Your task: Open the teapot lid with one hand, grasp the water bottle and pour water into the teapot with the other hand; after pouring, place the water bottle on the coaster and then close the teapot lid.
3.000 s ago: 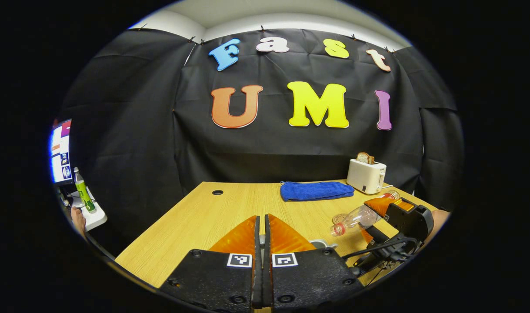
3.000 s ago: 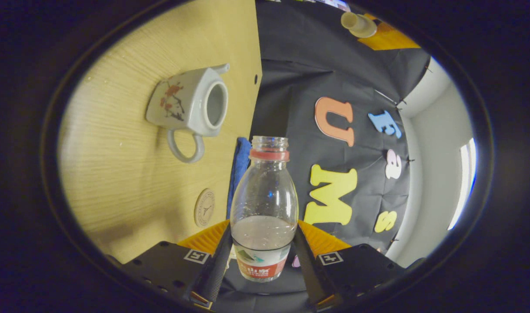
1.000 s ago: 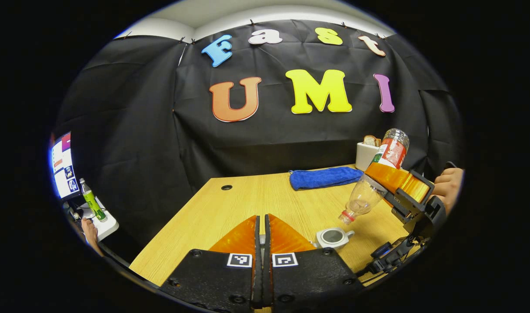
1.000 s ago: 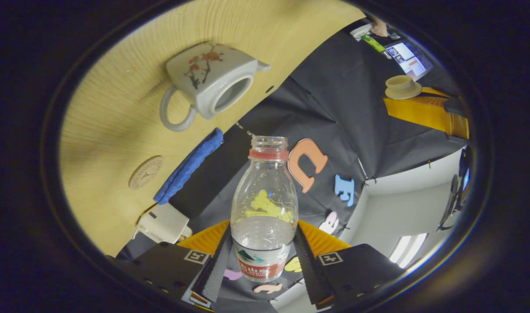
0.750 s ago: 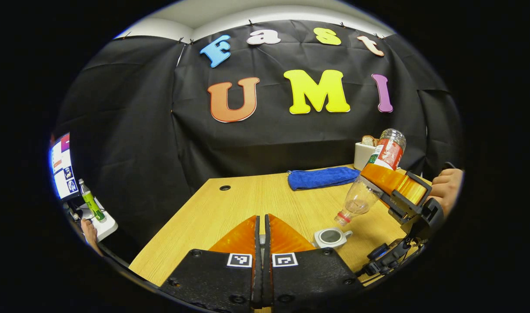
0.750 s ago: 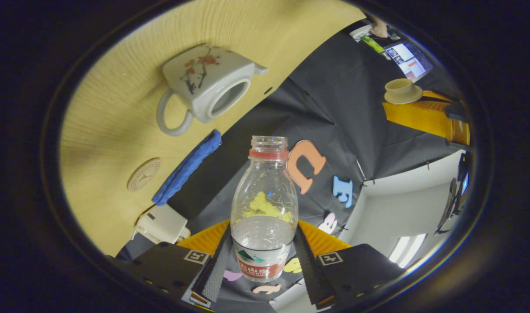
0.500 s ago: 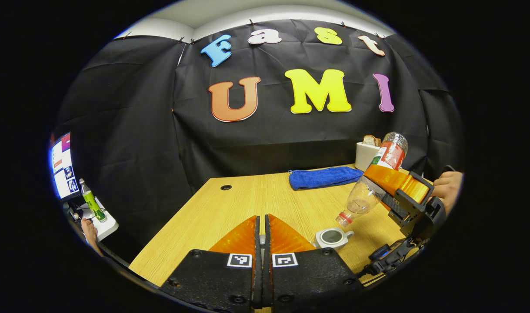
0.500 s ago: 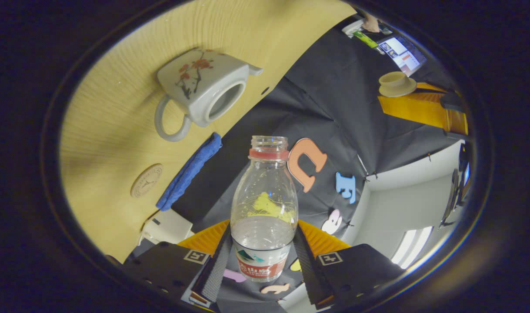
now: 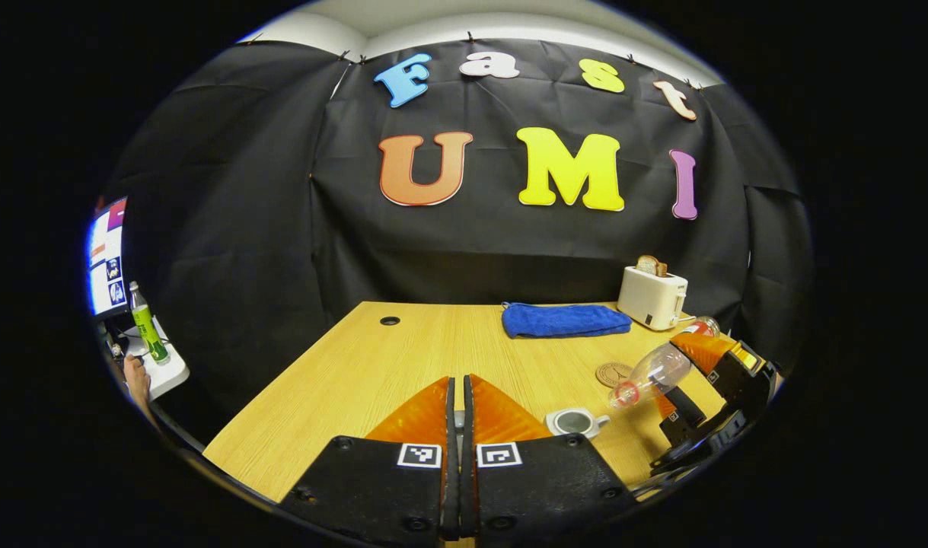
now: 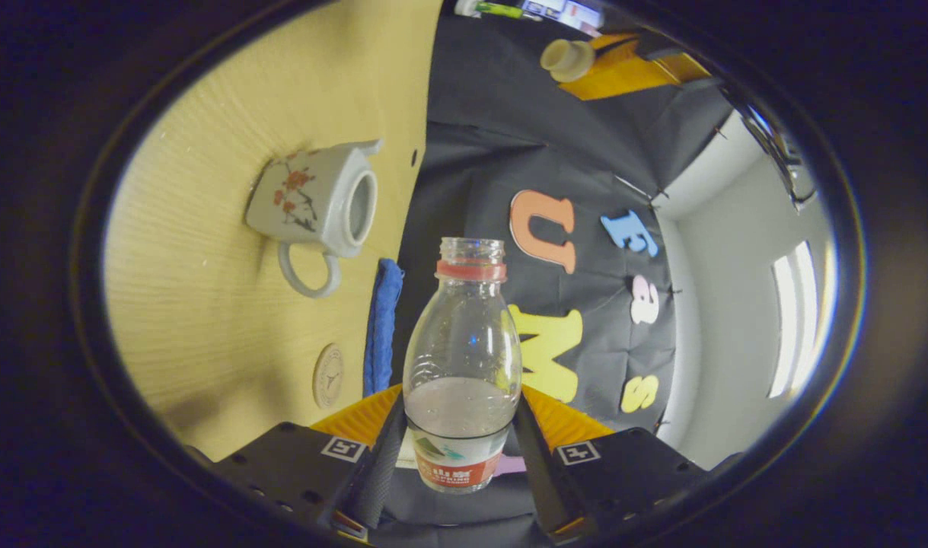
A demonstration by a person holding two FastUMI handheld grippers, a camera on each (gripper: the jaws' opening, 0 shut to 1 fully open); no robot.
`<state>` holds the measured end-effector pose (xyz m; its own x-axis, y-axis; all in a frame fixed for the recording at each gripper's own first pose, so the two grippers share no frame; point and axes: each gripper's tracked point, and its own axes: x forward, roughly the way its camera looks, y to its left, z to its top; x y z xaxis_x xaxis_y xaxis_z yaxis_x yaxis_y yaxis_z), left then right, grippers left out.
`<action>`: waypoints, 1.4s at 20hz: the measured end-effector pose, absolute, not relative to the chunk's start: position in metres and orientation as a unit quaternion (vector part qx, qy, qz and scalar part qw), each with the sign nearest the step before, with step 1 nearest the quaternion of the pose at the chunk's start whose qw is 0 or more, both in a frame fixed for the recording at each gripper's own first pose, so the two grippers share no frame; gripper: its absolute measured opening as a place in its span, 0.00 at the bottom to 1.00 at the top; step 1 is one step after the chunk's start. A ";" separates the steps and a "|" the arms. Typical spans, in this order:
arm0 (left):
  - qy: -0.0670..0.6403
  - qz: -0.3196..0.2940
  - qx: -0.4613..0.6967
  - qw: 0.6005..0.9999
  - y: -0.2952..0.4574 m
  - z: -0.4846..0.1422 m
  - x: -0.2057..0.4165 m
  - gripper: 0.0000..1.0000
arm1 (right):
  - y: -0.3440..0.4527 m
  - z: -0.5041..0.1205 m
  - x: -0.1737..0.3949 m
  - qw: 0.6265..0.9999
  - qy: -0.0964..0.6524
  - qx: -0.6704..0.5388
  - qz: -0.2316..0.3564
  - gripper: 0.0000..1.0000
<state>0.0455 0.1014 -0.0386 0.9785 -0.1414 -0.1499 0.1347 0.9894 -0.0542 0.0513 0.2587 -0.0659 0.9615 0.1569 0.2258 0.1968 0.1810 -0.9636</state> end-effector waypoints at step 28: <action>0.065 -0.086 -0.023 0.994 0.084 -0.034 0.047 0.04 | 0.207 -0.048 0.093 0.995 -0.027 -0.083 0.049 0.75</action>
<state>0.0469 0.0839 -0.0339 0.9767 -0.1738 -0.1261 0.1678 0.9842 -0.0569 0.0929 0.2074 -0.0477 0.9937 0.1019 0.0461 -0.0928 0.9815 -0.1675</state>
